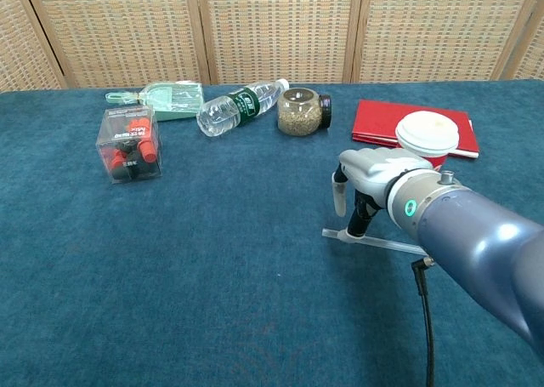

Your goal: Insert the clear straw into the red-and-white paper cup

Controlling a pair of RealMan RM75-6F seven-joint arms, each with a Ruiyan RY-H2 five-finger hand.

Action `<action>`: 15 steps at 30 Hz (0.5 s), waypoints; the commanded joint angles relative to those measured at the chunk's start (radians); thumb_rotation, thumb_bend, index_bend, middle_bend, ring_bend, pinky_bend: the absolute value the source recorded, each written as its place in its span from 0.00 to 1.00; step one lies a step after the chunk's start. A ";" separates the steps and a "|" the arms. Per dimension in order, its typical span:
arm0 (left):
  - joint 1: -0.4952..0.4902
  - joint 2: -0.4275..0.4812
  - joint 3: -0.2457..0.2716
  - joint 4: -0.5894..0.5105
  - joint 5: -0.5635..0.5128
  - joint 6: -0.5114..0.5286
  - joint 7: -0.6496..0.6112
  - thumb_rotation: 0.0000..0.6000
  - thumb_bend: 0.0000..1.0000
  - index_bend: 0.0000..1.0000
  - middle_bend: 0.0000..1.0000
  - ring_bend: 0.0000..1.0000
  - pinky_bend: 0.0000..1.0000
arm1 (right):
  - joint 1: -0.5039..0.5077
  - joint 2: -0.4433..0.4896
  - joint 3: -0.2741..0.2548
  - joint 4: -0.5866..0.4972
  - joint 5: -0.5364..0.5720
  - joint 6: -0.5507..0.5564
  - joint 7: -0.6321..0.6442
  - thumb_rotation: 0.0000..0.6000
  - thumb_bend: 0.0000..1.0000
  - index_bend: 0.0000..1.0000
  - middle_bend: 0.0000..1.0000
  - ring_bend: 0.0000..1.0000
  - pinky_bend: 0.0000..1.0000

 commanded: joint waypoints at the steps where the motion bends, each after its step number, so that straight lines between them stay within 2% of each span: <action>1: 0.001 0.000 -0.001 0.000 -0.001 0.001 -0.001 1.00 0.17 0.00 0.00 0.00 0.00 | 0.006 -0.018 0.015 0.014 0.036 0.019 0.008 1.00 0.33 0.55 1.00 0.95 1.00; 11: -0.002 -0.002 -0.001 0.000 -0.004 -0.004 0.004 1.00 0.16 0.00 0.00 0.00 0.00 | 0.008 -0.027 0.040 0.035 0.103 0.018 0.039 1.00 0.38 0.55 1.00 0.95 1.00; 15: -0.003 -0.003 -0.001 -0.001 -0.006 -0.006 0.007 1.00 0.17 0.00 0.00 0.00 0.00 | 0.011 -0.030 0.027 0.050 0.102 0.017 0.048 1.00 0.38 0.55 1.00 0.95 1.00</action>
